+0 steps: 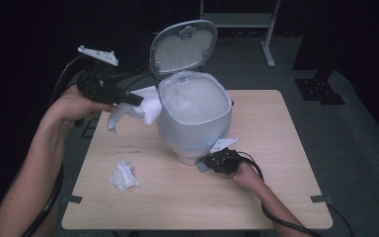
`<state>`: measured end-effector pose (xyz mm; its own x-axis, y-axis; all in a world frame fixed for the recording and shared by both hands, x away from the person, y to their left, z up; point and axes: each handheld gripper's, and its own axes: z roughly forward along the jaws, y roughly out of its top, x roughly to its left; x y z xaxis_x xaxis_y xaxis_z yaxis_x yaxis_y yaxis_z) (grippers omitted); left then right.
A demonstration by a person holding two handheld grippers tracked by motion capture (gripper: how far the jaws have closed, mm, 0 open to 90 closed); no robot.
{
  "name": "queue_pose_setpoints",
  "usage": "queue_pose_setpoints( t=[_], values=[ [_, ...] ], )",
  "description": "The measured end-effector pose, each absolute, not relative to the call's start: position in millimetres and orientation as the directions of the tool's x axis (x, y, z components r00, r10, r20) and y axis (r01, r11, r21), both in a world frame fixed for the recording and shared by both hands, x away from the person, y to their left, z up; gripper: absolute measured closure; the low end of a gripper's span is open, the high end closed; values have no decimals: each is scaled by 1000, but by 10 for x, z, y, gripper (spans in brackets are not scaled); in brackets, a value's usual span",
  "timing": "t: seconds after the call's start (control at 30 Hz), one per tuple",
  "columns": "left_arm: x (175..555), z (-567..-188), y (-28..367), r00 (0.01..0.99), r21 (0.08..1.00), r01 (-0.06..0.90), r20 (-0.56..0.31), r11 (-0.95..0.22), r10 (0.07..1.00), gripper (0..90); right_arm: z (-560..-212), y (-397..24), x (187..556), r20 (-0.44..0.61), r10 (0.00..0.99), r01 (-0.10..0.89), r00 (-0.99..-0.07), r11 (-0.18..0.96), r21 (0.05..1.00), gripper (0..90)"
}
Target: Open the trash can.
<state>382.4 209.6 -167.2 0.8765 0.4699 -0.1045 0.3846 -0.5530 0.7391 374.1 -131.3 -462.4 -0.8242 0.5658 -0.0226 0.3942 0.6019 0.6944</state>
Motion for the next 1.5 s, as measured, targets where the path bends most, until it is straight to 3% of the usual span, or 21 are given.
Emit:
queue_pose_setpoints(
  t=[1.5],
  values=[
    [4189,-1429,1515,887,722,378,-103,-579,451,859,-4639,-1337,3747,-13,564,393,-825,591,705,769]
  ],
)
